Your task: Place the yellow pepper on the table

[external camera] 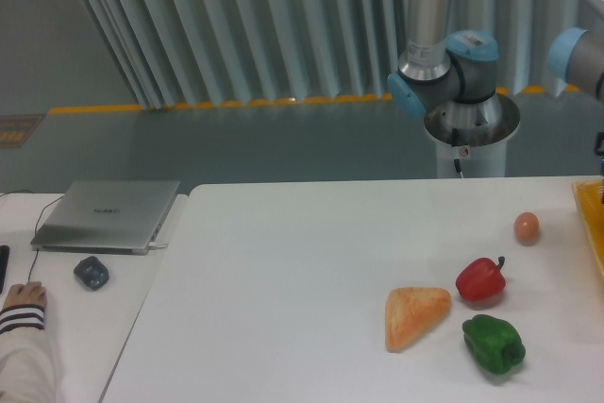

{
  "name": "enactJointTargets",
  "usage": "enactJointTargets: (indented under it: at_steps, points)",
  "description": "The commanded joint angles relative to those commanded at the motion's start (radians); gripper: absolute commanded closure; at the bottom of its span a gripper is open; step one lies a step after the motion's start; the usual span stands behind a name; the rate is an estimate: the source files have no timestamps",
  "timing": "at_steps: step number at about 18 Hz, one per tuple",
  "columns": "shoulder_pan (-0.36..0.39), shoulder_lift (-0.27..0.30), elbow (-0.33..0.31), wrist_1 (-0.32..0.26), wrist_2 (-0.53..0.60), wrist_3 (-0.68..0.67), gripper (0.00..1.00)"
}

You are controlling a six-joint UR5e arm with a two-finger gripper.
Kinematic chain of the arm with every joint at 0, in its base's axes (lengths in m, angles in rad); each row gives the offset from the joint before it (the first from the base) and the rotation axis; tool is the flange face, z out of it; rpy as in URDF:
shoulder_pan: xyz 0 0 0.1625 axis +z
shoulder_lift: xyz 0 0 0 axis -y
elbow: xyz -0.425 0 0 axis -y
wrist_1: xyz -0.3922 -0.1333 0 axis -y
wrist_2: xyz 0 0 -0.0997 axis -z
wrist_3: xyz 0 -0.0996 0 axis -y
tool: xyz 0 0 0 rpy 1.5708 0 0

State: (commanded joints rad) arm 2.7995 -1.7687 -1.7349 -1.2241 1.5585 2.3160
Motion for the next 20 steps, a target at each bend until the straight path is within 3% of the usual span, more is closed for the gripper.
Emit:
enactJointTargets:
  at_steps: [9,20]
  points:
    - [0.104,-0.023,0.005,-0.003,-0.006,0.025,0.0]
    - [0.098,-0.026,0.029,-0.04,0.0,-0.004,0.0]
